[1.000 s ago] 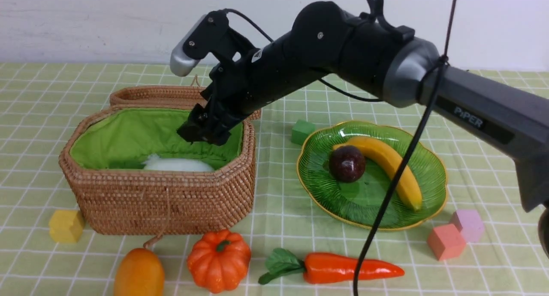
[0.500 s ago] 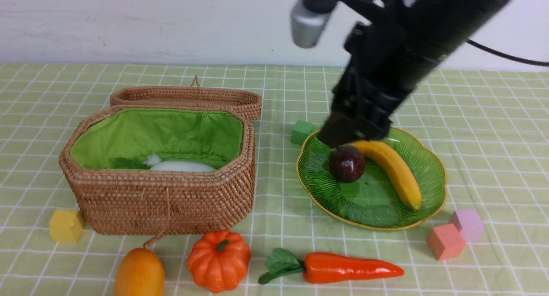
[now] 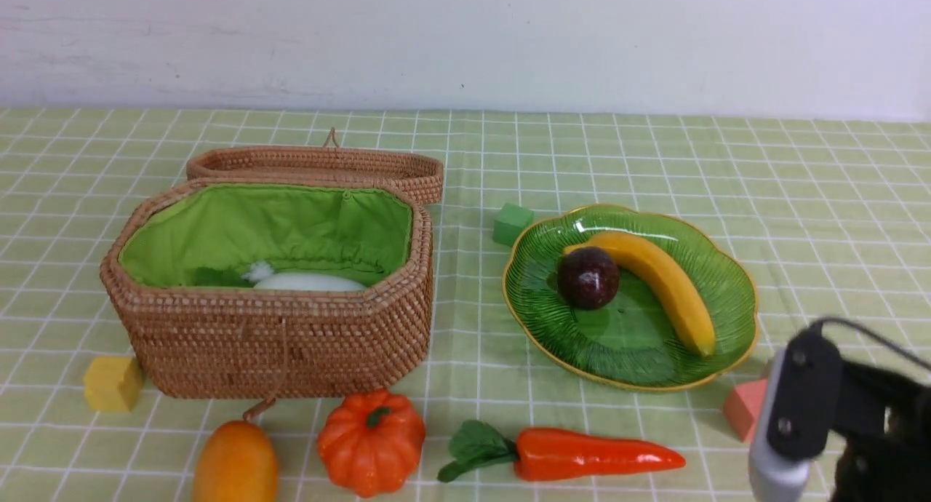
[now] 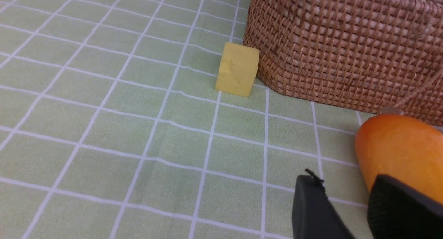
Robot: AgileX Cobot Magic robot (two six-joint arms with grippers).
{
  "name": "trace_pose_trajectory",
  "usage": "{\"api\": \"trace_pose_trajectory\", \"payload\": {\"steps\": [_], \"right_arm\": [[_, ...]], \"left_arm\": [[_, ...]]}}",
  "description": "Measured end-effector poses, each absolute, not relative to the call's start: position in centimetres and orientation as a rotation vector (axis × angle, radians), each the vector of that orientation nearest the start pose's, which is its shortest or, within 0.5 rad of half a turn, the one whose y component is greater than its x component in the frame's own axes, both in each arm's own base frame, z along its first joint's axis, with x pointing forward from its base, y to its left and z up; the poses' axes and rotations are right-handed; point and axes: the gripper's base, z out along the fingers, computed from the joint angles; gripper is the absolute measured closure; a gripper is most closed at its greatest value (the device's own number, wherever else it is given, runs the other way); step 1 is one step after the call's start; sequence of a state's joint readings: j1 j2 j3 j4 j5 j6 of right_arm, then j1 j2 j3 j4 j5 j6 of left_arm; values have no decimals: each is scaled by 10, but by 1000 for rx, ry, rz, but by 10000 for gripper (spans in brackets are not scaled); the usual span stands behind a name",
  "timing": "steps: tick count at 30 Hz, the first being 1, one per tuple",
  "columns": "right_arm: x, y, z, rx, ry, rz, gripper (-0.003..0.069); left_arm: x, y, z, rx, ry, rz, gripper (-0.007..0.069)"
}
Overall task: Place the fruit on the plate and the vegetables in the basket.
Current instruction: Take a chayote with your right arm and place it on the basket on the left.
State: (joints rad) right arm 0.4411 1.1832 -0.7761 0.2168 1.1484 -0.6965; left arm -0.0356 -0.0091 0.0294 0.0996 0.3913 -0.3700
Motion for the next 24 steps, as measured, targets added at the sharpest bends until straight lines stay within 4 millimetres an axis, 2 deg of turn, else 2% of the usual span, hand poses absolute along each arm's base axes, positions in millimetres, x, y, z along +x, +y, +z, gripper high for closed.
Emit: {"api": "trace_pose_trajectory", "payload": {"steps": [1,2,3,5,11,16,19,24], "right_arm": [[154,92,242,-1543,2608,283,78],[153,92,240,-1552,2606,281,78],[148,89,225,-1577,2609,276,78],[146,87,214,-1590,2585,259,78],[147,82,199,-1640,2488,157,75],[152,81,194,-1643,2416,90,71],[153,83,188,-1659,2450,108,71],[159,86,168,-1706,2545,147,69]], "left_arm": [[52,2,169,-255,1880,-178,386],[52,2,169,-255,1880,-178,386],[52,2,169,-255,1880,-178,386],[52,2,169,-255,1880,-178,386],[52,2,169,-255,1880,-178,386],[52,2,169,-255,1880,-178,386],[52,2,169,-255,1880,-178,386],[52,2,169,-255,1880,-178,386]]}}
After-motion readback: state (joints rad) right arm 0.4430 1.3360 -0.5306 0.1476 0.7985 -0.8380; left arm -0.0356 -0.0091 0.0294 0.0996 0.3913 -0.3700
